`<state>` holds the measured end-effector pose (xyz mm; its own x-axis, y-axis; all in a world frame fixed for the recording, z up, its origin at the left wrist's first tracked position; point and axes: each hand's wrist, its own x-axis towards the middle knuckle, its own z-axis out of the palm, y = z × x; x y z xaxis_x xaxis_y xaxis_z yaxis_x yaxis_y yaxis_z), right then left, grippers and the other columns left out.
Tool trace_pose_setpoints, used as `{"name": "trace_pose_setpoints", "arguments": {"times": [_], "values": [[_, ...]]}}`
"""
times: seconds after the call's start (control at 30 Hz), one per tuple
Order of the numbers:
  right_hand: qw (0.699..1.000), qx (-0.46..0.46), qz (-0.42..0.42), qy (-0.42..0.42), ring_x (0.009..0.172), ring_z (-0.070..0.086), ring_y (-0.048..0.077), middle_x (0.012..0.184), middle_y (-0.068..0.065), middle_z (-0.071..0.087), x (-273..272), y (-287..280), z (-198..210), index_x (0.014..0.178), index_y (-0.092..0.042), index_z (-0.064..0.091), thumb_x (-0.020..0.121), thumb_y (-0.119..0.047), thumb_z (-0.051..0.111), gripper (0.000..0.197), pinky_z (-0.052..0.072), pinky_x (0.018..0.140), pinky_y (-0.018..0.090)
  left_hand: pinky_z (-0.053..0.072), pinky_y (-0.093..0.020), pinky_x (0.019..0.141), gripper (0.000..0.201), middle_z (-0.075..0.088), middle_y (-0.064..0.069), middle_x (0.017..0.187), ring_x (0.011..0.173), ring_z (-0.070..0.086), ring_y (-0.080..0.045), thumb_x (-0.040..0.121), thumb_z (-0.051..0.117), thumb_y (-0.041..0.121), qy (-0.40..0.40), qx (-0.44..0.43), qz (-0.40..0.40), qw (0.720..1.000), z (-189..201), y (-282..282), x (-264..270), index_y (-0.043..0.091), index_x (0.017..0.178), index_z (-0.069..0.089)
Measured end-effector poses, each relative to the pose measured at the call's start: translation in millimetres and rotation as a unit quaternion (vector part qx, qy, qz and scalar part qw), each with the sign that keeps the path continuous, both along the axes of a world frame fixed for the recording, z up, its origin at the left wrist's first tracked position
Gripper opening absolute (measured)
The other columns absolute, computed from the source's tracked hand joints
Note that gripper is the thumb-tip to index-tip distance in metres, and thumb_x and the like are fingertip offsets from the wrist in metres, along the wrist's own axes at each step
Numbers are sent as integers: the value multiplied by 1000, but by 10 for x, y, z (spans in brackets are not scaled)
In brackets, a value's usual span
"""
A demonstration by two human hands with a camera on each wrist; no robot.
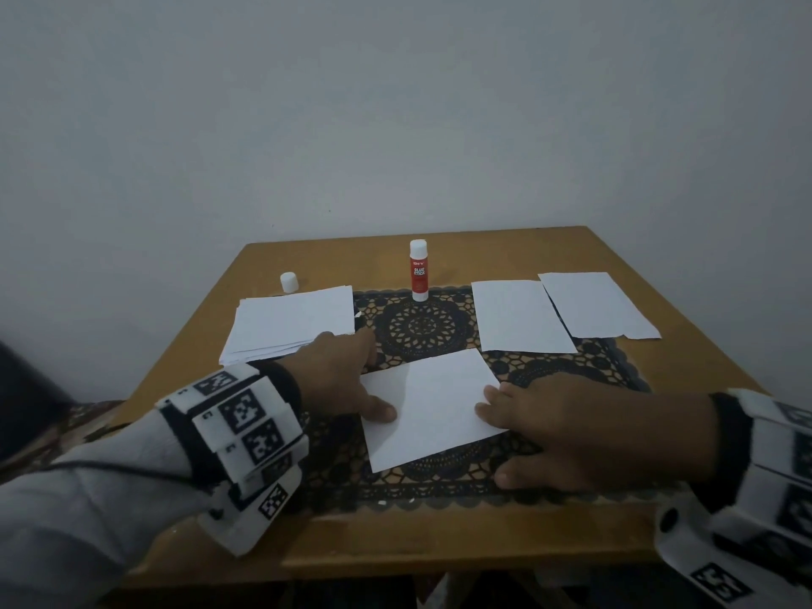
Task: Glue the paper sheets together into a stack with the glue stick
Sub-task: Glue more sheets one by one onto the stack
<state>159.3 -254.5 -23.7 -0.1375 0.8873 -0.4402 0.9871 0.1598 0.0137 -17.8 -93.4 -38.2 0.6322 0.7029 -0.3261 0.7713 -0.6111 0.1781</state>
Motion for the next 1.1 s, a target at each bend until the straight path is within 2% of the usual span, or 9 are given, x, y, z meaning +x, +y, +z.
{"name": "trace_pose_setpoints", "arguments": {"times": [0.2,0.4,0.5,0.6,0.7,0.83,0.97,1.03,1.1], "values": [[999,-8,-26,31,146,17,12,163,-6,6,42,-2,-23,155,-28,11,96,-57,41,73,17,114,24,41,-26,72,47,55,2,99,92,51,-16,77,73,45,-36,9,3,999,3,48,3,17,108,51],[999,-17,-27,26,148,11,12,163,-4,2,35,11,-51,156,-25,7,95,-57,43,77,13,116,25,43,-26,76,20,53,3,95,91,50,-16,88,61,17,-70,33,4,997,-65,67,6,16,107,54],[999,-22,-35,30,148,13,11,163,-7,3,43,21,-49,156,-28,8,95,-58,43,76,13,116,27,38,-23,74,19,53,2,93,90,49,-16,87,54,5,-78,34,9,996,-76,100,3,15,104,56],[998,-23,-44,37,147,14,11,162,-10,4,55,18,-44,155,-31,10,94,-58,43,74,14,116,27,40,-24,75,20,59,-3,104,93,50,-18,87,49,1,-77,38,10,996,-62,99,24,13,102,57],[997,-2,-58,60,145,21,10,161,-14,11,77,4,-61,154,-32,16,94,-56,45,71,17,114,24,45,-26,82,27,61,-7,112,103,54,-22,89,46,1,-93,33,32,995,-26,87,23,9,109,62],[995,31,-68,71,142,27,8,159,-20,16,122,-12,-101,152,-36,21,94,-55,47,66,19,111,22,47,-31,85,31,65,-11,110,100,57,-24,90,41,3,-129,-8,44,991,5,73,-14,2,107,67],[994,39,-66,72,141,29,7,158,-20,19,108,-6,-115,152,-35,23,93,-56,48,66,20,112,22,41,-28,72,21,58,-5,89,82,51,-18,94,49,17,-158,-65,63,983,-18,59,-9,3,97,65],[988,82,-85,97,137,37,5,154,-19,31,106,8,-147,149,-35,29,92,-54,52,65,25,110,20,39,-24,65,11,57,1,83,78,52,-14,91,58,19,-201,-86,54,974,-22,71,-24,14,81,60],[966,158,-132,156,123,51,4,143,-13,50,124,70,-155,147,-33,34,90,-46,60,64,36,101,17,41,-23,65,7,60,1,85,79,56,-14,89,61,16,-246,-89,41,964,-2,86,-87,16,82,59]]}}
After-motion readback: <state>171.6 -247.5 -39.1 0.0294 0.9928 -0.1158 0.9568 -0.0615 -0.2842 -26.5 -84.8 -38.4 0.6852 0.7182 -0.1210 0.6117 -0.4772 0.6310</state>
